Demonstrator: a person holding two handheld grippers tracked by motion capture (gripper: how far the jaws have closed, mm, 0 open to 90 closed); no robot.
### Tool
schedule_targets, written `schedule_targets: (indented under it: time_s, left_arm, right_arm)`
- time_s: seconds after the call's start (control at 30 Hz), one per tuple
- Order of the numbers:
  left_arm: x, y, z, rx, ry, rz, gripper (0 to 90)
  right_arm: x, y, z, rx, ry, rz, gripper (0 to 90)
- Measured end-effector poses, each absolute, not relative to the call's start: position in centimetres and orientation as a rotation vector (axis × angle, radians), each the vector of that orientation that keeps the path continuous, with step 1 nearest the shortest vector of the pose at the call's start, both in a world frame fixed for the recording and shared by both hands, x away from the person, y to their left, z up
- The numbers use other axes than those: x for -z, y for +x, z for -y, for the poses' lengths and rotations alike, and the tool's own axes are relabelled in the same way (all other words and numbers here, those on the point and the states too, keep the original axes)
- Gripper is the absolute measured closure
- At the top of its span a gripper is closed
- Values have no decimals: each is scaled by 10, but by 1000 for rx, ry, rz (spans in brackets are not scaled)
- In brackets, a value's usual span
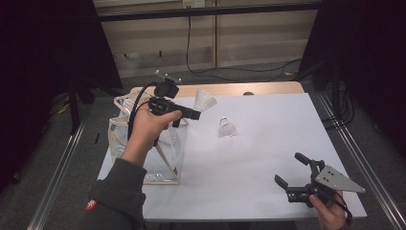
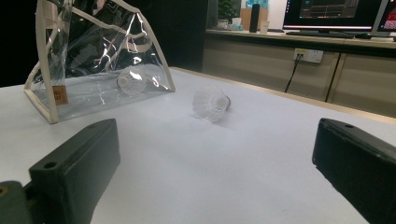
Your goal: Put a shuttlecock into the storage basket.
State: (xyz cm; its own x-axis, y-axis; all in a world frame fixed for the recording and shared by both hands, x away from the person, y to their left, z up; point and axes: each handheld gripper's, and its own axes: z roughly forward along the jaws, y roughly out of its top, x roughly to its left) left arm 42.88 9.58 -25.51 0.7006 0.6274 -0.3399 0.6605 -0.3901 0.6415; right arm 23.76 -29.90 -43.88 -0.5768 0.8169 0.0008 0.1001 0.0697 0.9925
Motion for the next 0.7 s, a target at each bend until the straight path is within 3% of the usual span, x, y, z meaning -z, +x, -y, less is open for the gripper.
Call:
schedule_targets:
  time_s: [0.7]
  left_arm:
    - [247, 432, -108, 21, 2094, -1017, 657]
  right_arm:
    - [439, 238, 299, -1557, 913, -1760, 7]
